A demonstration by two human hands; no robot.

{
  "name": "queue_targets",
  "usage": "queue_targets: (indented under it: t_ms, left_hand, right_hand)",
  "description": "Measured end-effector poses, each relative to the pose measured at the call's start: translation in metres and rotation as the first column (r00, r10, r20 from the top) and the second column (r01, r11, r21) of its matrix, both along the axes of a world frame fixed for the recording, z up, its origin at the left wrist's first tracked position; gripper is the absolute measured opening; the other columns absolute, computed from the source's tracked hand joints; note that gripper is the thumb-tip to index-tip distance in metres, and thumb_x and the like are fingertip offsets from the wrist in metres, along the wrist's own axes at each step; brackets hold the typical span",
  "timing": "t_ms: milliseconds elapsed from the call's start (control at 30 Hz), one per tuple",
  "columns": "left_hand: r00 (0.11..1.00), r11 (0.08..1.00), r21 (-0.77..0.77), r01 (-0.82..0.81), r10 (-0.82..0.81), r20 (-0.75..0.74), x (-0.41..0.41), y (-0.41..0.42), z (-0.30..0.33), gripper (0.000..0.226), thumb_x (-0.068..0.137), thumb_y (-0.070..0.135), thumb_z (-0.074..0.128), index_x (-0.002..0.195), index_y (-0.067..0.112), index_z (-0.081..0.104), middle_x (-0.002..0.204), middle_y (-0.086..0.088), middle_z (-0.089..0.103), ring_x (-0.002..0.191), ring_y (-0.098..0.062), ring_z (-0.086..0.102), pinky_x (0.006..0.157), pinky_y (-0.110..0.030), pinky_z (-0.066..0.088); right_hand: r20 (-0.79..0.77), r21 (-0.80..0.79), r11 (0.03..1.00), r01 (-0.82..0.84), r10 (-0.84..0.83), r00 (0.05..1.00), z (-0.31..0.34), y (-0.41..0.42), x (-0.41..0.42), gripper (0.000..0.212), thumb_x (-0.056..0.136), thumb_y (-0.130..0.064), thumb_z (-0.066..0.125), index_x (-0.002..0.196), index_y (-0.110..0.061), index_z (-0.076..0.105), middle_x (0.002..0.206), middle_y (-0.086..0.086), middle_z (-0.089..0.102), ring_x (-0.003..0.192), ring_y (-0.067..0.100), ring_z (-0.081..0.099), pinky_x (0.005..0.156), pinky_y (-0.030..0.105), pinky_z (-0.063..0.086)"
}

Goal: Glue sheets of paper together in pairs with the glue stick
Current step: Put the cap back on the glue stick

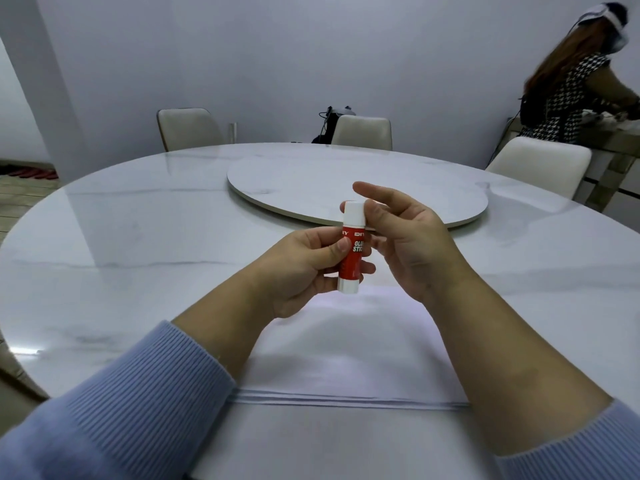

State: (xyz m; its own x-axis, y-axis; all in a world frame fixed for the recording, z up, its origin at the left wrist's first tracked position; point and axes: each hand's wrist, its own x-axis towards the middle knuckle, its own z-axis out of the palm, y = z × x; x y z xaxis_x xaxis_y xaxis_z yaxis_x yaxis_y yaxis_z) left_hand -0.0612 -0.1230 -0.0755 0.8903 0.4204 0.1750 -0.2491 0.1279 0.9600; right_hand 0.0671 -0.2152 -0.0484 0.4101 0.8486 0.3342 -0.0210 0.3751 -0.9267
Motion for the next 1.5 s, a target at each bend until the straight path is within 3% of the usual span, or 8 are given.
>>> queue_targets:
  t_ms: [200,367,533,700,867,1033,1133,1500]
  left_hand:
    - [1.000,0.999,-0.036,-0.001,0.002,0.006,-0.001,0.000,0.002,0.023,0.087,0.017,0.050,0.103,0.009,0.064,0.084,-0.001,0.073,0.079,-0.018,0.070,0.073,-0.032,0.059]
    - [0.999,0.999,-0.024,0.038,-0.038,0.005,-0.002,-0.004,0.003,0.027,0.085,0.019,0.050,0.105,0.006,0.063,0.083,-0.001,0.071,0.078,-0.018,0.069,0.072,-0.031,0.058]
    - [0.999,0.998,-0.066,0.020,-0.017,0.050,-0.001,-0.006,0.003,0.026,0.083,0.022,0.049,0.099,0.008,0.063,0.078,-0.001,0.068,0.069,-0.015,0.064,0.070,-0.029,0.054]
    - [0.996,0.993,-0.117,0.008,0.002,0.087,0.002,-0.008,0.002,0.027,0.091,0.020,0.043,0.097,0.007,0.065,0.078,-0.003,0.067,0.065,-0.014,0.061,0.066,-0.026,0.053]
    - [0.998,0.987,-0.156,0.022,-0.012,0.064,0.001,-0.009,0.003,0.029,0.097,0.017,0.037,0.102,0.002,0.061,0.077,-0.006,0.064,0.063,-0.015,0.059,0.062,-0.025,0.052]
    - [0.996,0.983,-0.174,0.062,-0.049,0.080,0.002,-0.010,0.004,0.030,0.096,0.017,0.037,0.104,0.001,0.061,0.074,-0.004,0.064,0.061,-0.014,0.058,0.061,-0.023,0.051]
    - [0.998,0.989,-0.143,0.029,-0.021,0.052,0.002,-0.011,0.003,0.029,0.097,0.018,0.037,0.098,0.003,0.062,0.075,-0.005,0.062,0.061,-0.014,0.057,0.061,-0.023,0.051]
    - [0.995,0.995,-0.070,-0.066,0.071,0.070,-0.002,0.000,0.005,0.028,0.097,0.013,0.036,0.100,0.003,0.062,0.074,-0.005,0.063,0.059,-0.016,0.058,0.058,-0.025,0.049]
  right_hand:
    - [0.008,-0.009,1.000,-0.025,0.025,1.000,0.001,-0.002,0.001,0.019,0.093,-0.016,0.053,0.097,-0.014,0.071,0.097,0.006,0.076,0.094,0.022,0.070,0.080,0.030,0.056]
    - [0.064,0.033,0.999,0.043,-0.045,0.997,0.000,0.001,-0.001,0.020,0.076,-0.019,0.069,0.096,-0.019,0.070,0.072,-0.007,0.067,0.076,0.015,0.062,0.079,0.031,0.052]
    - [0.047,0.026,0.996,-0.087,0.086,0.995,0.001,-0.002,0.002,0.025,0.094,-0.009,0.049,0.101,-0.019,0.072,0.099,0.005,0.076,0.101,0.022,0.069,0.079,0.025,0.055]
    - [0.068,0.016,1.000,-0.019,0.018,0.998,-0.001,0.001,0.002,0.026,0.078,-0.018,0.066,0.104,-0.020,0.069,0.078,-0.003,0.062,0.074,0.014,0.060,0.074,0.023,0.051]
    - [0.047,-0.021,0.998,-0.054,0.055,0.997,-0.001,-0.001,0.006,0.021,0.087,-0.013,0.058,0.105,-0.015,0.069,0.096,0.006,0.075,0.086,0.019,0.069,0.077,0.025,0.054]
    - [0.047,-0.039,0.999,-0.024,0.025,0.999,-0.002,-0.001,0.006,0.033,0.072,-0.023,0.069,0.105,-0.021,0.068,0.076,-0.003,0.068,0.070,0.012,0.063,0.077,0.031,0.046]
    - [0.037,-0.033,0.999,-0.001,0.003,0.999,-0.002,-0.001,0.001,0.025,0.069,-0.022,0.073,0.092,-0.015,0.064,0.094,0.013,0.075,0.079,0.022,0.067,0.072,0.030,0.054]
    - [0.408,0.035,0.970,0.239,-0.232,0.883,0.009,0.012,-0.014,0.027,0.091,-0.023,0.061,0.067,-0.018,0.048,0.085,0.031,0.068,0.083,0.044,0.066,0.082,0.056,0.051]
